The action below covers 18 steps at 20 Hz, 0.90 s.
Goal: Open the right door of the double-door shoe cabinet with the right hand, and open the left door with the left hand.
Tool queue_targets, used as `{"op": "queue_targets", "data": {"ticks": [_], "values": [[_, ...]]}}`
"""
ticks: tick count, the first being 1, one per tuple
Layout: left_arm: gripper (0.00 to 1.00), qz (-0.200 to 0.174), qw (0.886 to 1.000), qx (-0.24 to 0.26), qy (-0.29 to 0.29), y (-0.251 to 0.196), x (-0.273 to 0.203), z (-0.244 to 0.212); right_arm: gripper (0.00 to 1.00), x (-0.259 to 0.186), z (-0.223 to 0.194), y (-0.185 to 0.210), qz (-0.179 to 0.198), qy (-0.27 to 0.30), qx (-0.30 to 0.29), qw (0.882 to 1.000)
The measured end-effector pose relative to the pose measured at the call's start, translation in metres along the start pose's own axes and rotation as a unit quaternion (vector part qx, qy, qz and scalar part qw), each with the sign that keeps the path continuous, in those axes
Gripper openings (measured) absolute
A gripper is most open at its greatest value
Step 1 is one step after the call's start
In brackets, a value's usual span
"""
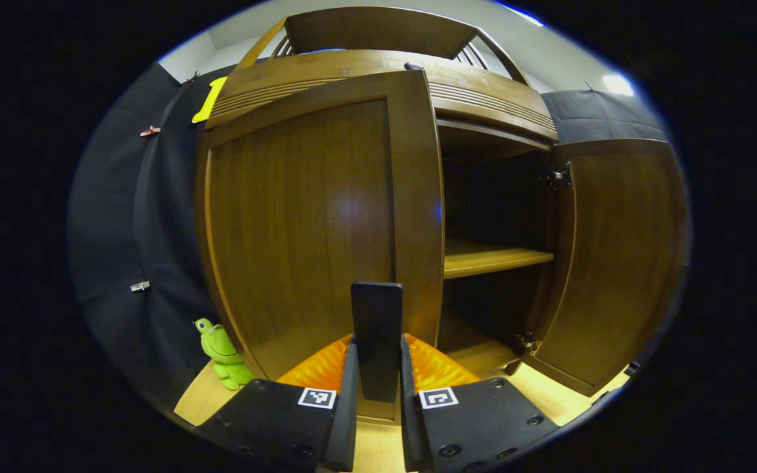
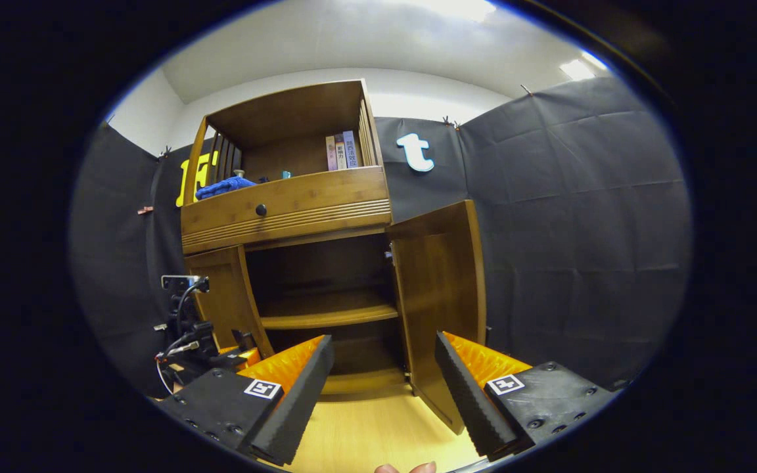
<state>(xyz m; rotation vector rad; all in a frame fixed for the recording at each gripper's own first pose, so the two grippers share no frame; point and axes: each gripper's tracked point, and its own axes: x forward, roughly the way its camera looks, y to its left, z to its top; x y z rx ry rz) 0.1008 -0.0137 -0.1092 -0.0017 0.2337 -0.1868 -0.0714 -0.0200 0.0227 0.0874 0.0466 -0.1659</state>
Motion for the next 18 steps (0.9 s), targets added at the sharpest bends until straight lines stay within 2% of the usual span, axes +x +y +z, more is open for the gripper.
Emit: {"op": "queue_targets", "data": {"ticks": [3,4,7,8,11,12,13,15,18], "values": [[0.31,0.001,1.000,0.005,-0.002,0.011,-0.024,-0.008,0.92,0.004,-0.002,0.014,0.014,0.005,-0.003,1.000],[0.31,0.003,1.000,0.006,-0.001,0.016,-0.032,-0.010,1.00,0.005,-0.003,0.020,0.021,0.009,0.000,1.000],[0.31,0.012,1.000,0.010,0.000,0.035,-0.060,-0.013,0.98,0.008,-0.007,0.035,0.034,0.013,0.001,0.999],[0.31,0.017,1.000,0.010,0.001,0.042,-0.070,-0.015,0.92,0.009,-0.008,0.039,0.039,0.013,-0.001,0.999],[0.30,0.031,0.999,0.012,0.002,0.066,-0.093,-0.020,0.92,0.010,-0.012,0.051,0.049,0.015,-0.006,0.999],[0.27,0.036,0.999,0.013,0.003,0.074,-0.099,-0.024,1.00,0.011,-0.011,0.054,0.051,0.015,-0.005,0.999],[0.24,0.043,0.999,0.014,0.003,0.083,-0.106,-0.026,0.92,0.011,-0.012,0.057,0.053,0.014,-0.002,0.998],[0.20,0.049,0.999,0.022,-0.001,0.099,-0.118,-0.026,0.92,0.011,-0.015,0.066,0.057,0.015,0.000,0.998],[0.19,0.038,0.998,0.028,-0.031,0.114,-0.135,-0.014,0.94,0.008,-0.019,0.072,0.057,0.019,0.003,0.998]]}}
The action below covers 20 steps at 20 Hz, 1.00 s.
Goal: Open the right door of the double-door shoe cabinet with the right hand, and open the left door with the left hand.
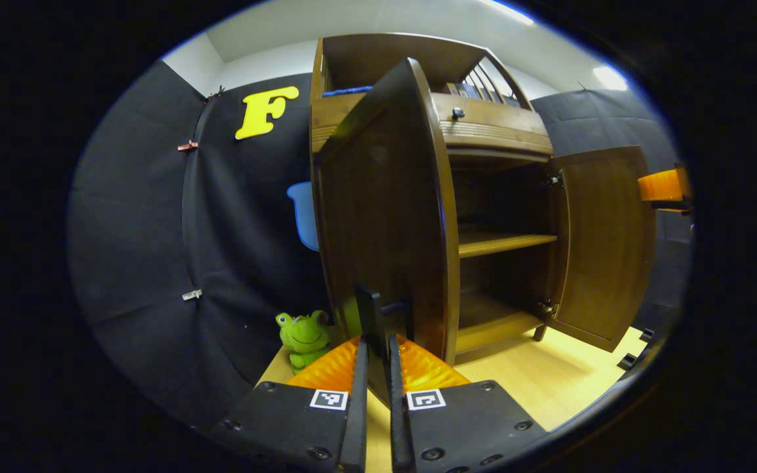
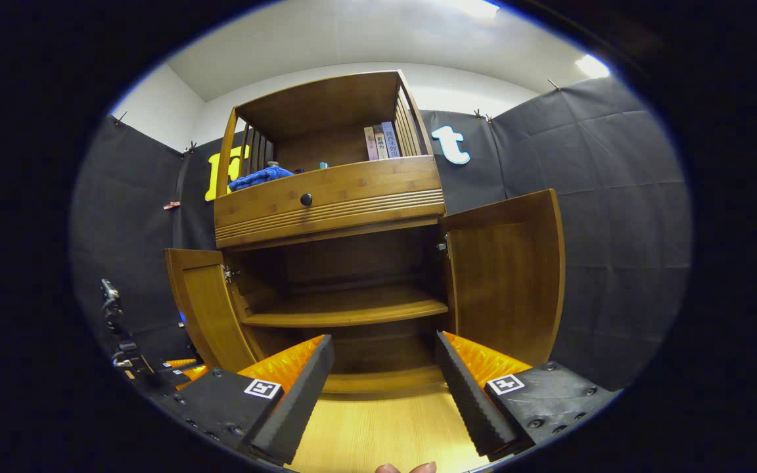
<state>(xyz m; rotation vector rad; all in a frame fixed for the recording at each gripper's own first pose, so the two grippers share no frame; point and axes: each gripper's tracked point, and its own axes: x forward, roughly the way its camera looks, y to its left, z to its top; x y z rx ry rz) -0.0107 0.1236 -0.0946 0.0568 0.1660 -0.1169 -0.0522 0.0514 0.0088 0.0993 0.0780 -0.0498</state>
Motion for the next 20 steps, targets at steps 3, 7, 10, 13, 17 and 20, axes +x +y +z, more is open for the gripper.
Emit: {"op": "queue_targets", "data": {"ticks": [3,7,10,13,17,20], "values": [[0.17,0.017,1.000,0.004,0.009,0.024,-0.005,-0.010,0.98,-0.004,-0.007,0.010,0.003,0.006,0.005,1.000],[0.18,0.041,0.999,-0.007,0.004,0.059,-0.009,-0.015,0.98,-0.007,-0.004,0.016,0.003,0.002,-0.007,1.000],[0.12,0.031,0.999,-0.021,-0.004,0.080,-0.011,-0.014,0.98,-0.007,-0.004,0.018,0.001,0.003,-0.003,1.000],[0.15,0.008,0.999,-0.035,-0.018,0.086,-0.014,-0.011,0.98,-0.007,-0.008,0.020,-0.002,0.004,-0.009,1.000],[0.14,0.019,0.999,-0.024,-0.018,0.088,-0.017,-0.012,0.98,-0.010,-0.013,0.023,0.001,0.009,-0.015,1.000],[0.18,0.039,0.999,-0.026,-0.019,0.094,-0.029,-0.013,0.98,-0.015,-0.016,0.022,0.004,0.015,-0.024,1.000]]}}
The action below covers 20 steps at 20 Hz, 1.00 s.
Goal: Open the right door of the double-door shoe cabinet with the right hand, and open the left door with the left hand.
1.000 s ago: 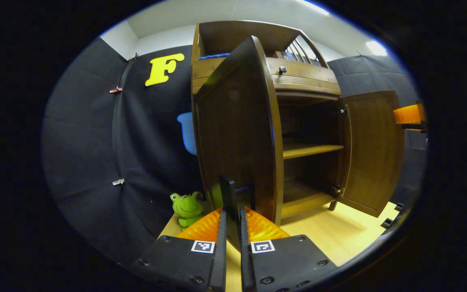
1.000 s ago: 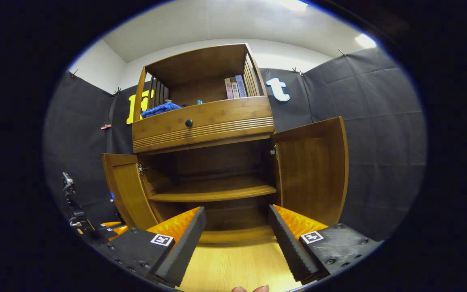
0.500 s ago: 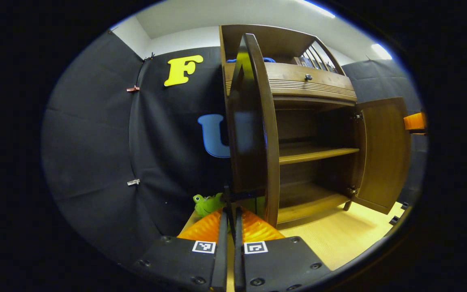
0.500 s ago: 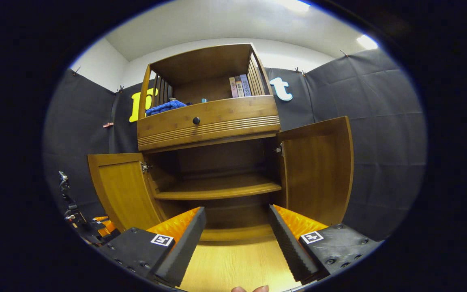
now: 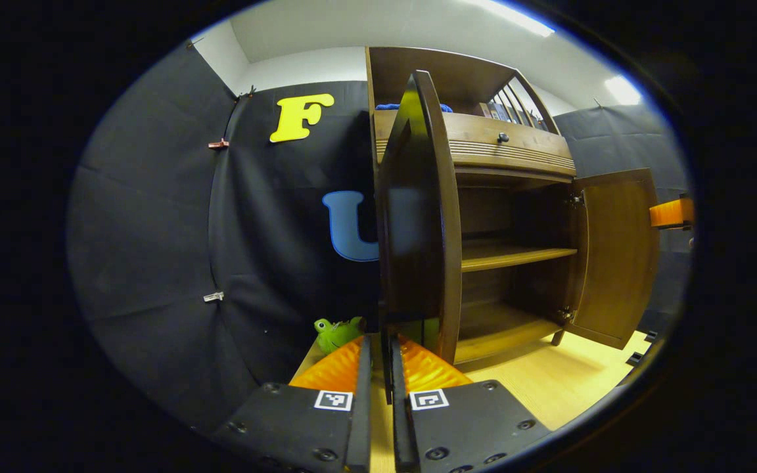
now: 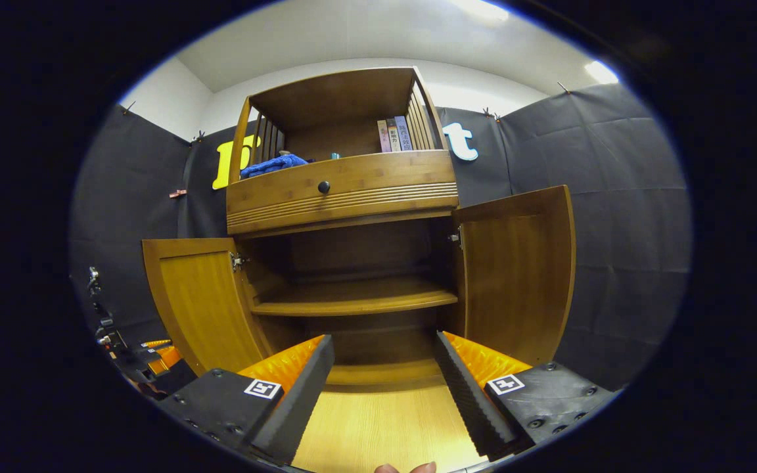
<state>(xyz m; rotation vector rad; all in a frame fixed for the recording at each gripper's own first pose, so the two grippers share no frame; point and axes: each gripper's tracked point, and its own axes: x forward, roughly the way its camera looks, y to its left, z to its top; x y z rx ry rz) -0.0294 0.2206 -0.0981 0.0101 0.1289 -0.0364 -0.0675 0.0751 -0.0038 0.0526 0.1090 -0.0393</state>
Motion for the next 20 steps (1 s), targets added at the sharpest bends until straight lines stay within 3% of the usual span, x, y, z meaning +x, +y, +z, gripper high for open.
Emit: {"op": "queue_targets", "data": {"ticks": [6,15,18,20], "values": [[0.99,0.056,0.998,0.019,-0.011,0.013,-0.041,0.004,0.98,0.003,-0.005,-0.015,-0.006,0.008,-0.023,1.000],[0.97,0.063,0.997,-0.042,-0.009,-0.047,-0.082,0.027,0.98,0.012,0.005,-0.033,0.015,-0.010,-0.018,1.000],[0.98,0.060,0.997,-0.037,-0.022,-0.079,-0.081,0.046,0.98,0.010,0.009,-0.045,0.021,-0.019,-0.020,0.999],[0.98,0.053,0.998,-0.035,-0.025,-0.103,-0.077,0.056,0.92,0.009,0.010,-0.052,0.027,-0.019,-0.020,0.999]]}}
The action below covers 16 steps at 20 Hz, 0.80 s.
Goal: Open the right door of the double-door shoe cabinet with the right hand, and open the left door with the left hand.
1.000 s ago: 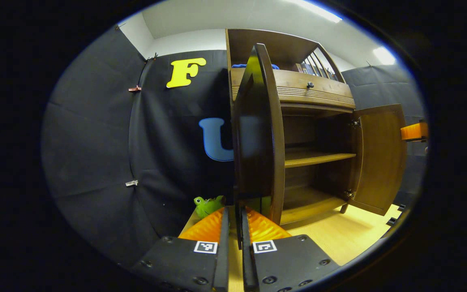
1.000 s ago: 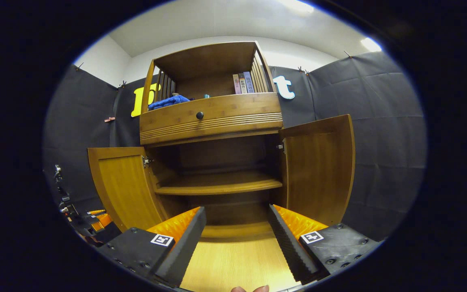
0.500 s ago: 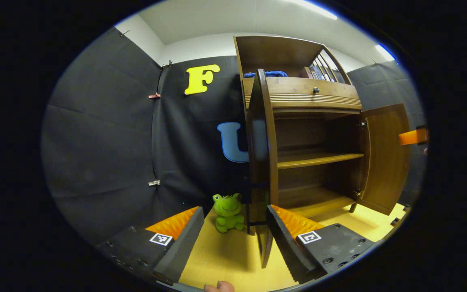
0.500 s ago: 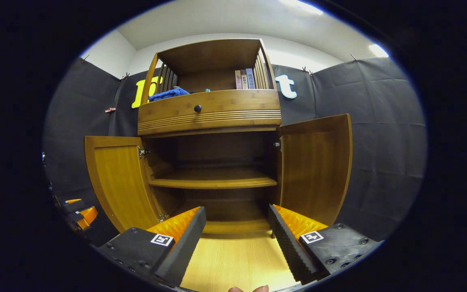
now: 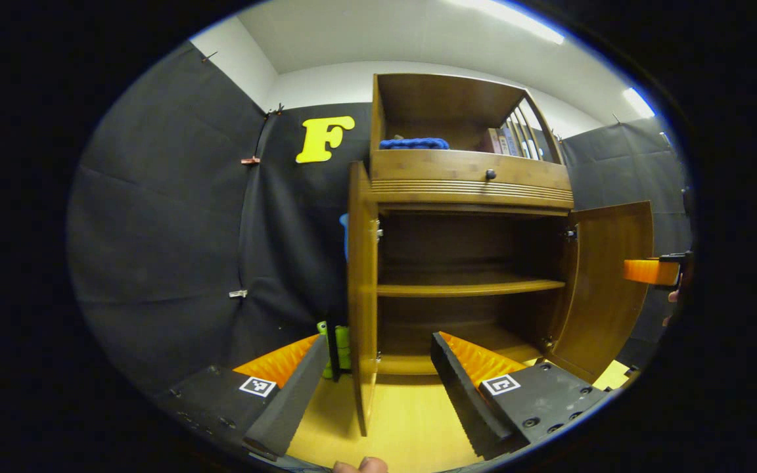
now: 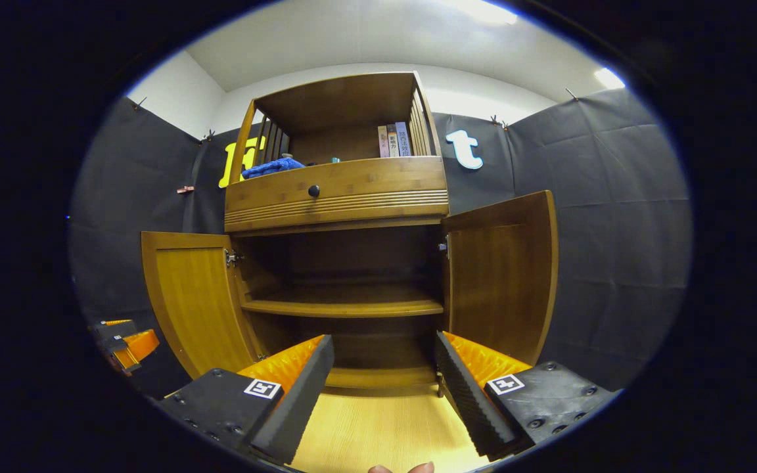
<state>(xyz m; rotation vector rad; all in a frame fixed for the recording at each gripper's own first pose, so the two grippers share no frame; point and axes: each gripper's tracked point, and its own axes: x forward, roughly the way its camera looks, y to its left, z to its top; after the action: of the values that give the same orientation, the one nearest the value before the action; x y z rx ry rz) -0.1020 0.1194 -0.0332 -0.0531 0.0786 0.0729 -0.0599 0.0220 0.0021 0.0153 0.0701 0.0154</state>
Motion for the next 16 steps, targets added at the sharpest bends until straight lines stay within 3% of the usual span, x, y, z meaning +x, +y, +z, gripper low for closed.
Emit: {"op": "queue_targets", "data": {"ticks": [10,12,16], "values": [[0.99,-0.033,0.999,0.007,-0.017,-0.111,0.020,0.030,0.92,0.002,0.003,-0.049,-0.004,-0.002,0.016,1.000],[0.98,-0.036,0.999,0.015,-0.024,-0.127,0.026,0.036,0.98,0.006,0.004,-0.054,-0.004,-0.005,0.017,1.000],[0.98,-0.033,0.999,0.015,-0.026,-0.149,0.041,0.040,0.98,0.016,0.004,-0.061,-0.001,-0.007,0.010,1.000]]}}
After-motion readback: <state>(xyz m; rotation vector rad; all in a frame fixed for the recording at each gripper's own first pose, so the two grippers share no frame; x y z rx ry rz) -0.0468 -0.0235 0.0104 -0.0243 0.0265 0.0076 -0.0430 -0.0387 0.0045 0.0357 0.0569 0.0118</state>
